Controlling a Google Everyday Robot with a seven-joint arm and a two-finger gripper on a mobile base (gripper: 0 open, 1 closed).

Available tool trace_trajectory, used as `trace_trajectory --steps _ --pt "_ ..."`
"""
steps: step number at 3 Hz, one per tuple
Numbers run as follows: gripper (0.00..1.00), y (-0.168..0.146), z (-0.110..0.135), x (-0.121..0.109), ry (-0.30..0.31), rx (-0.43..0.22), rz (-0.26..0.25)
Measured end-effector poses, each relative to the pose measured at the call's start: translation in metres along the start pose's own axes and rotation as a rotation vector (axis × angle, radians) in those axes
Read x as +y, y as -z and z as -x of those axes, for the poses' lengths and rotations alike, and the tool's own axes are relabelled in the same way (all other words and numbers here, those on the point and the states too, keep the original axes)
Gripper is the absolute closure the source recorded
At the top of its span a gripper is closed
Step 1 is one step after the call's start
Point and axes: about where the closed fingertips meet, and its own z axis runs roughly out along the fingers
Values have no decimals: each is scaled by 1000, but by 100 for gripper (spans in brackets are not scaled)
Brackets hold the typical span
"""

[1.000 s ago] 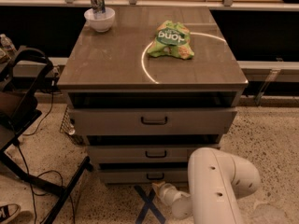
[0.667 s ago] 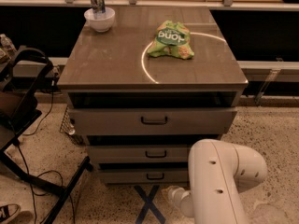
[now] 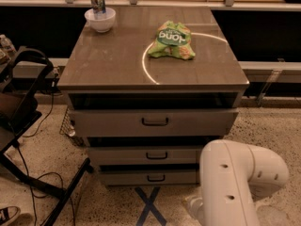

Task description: Close bottom drawer

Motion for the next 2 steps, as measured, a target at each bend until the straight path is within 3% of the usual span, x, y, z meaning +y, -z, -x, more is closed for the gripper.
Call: trace_trajectory --steps 1,2 --pt "100 43 -55 3 -179 129 -153" --pt "100 120 -111 -2 -346 285 -377"
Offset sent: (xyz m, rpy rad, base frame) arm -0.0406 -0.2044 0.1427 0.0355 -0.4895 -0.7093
